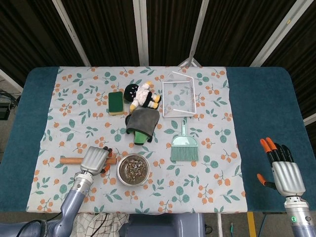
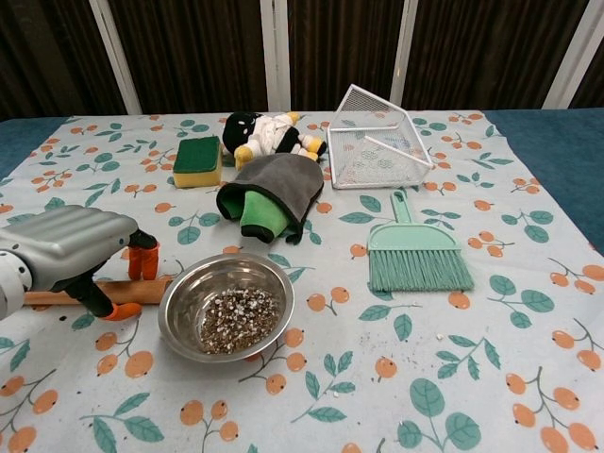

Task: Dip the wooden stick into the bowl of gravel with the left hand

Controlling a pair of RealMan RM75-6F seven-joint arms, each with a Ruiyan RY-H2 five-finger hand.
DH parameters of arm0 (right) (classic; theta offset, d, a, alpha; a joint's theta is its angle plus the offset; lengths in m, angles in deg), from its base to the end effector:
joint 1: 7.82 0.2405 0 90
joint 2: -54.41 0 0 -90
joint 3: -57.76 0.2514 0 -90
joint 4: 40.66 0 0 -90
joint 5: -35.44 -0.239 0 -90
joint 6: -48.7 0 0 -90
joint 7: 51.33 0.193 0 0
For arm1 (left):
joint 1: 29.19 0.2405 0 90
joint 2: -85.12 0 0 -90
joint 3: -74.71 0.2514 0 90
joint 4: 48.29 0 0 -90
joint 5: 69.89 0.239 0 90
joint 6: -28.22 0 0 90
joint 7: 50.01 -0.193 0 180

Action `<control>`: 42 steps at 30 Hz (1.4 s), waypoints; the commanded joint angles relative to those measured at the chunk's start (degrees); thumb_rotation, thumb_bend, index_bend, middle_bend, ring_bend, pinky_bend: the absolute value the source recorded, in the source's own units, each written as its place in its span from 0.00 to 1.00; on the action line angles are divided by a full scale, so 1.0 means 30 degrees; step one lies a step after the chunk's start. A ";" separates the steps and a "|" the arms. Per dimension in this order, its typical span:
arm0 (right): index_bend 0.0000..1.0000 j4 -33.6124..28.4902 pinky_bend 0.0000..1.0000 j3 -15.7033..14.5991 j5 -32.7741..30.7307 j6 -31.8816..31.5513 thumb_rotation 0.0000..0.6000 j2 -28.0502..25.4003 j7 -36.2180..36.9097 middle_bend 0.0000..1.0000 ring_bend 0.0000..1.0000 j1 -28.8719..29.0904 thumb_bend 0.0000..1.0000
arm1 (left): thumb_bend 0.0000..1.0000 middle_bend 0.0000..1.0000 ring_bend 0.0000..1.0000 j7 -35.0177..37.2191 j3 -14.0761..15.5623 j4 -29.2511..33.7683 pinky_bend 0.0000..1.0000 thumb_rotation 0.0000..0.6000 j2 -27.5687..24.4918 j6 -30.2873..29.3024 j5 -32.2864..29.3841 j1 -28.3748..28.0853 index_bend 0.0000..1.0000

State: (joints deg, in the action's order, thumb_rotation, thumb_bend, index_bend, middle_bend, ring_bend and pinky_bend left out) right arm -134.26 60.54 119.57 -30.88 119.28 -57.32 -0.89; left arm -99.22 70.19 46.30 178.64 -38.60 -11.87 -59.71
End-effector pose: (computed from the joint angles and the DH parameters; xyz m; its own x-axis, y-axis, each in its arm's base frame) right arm -0.3153 -0.2417 0.1082 0.4557 -0.0874 0.8858 -0.8899 -0.0227 0.4556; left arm -0.1696 0.3036 -0.0872 0.6439 0.2784 0.7126 0.7640 -0.2842 -0.5793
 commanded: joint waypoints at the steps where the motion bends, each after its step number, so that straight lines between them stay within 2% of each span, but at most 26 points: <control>1: 0.00 -0.0006 0.00 -0.0001 0.0005 -0.0011 1.00 -0.0005 0.0004 0.00 0.00 -0.0001 0.27 | 0.40 0.43 0.84 -0.0010 0.0033 -0.0049 0.92 1.00 0.0047 -0.0032 -0.0083 -0.0063 0.45; 6: 0.00 -0.0031 0.00 0.0004 -0.0031 0.0022 1.00 -0.0025 0.0088 0.00 0.00 0.0011 0.27 | 0.43 0.47 0.84 -0.0007 0.0133 -0.0157 0.92 1.00 0.0134 -0.0122 -0.0203 -0.0163 0.46; 16: 0.00 -0.0074 0.00 0.0002 -0.0055 0.0022 1.00 -0.0038 0.0128 0.00 0.00 0.0015 0.27 | 0.77 0.58 0.84 0.0305 0.0365 -0.0280 0.93 1.00 0.0303 -0.0372 0.0107 -0.0264 0.50; 20: 0.00 -0.0092 0.00 0.0005 -0.0058 0.0013 1.00 -0.0038 0.0172 0.00 0.00 0.0014 0.27 | 0.85 0.60 0.85 0.0578 0.0412 -0.0266 0.94 1.00 0.0255 -0.0468 0.0400 -0.0276 0.53; 31: 0.00 -0.0127 0.00 0.0018 -0.0132 0.0065 1.00 -0.0052 0.0259 0.00 0.00 0.0030 0.27 | 0.89 0.63 0.85 0.2112 0.0207 0.0932 0.94 1.00 -0.1022 -0.1036 0.1801 -0.0143 0.55; 42: 0.00 -0.0196 0.00 0.0023 -0.0151 0.0020 1.00 -0.0039 0.0261 0.00 0.00 0.0012 0.27 | 0.89 0.63 0.85 0.4948 -0.1268 0.3813 0.94 1.00 -0.3593 -0.2410 0.3895 0.0079 0.55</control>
State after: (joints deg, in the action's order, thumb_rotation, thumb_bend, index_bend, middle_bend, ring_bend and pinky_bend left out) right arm -134.84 60.61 119.13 -30.83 119.16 -56.53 -0.85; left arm -85.91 67.35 56.25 168.99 -44.78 -1.46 -59.76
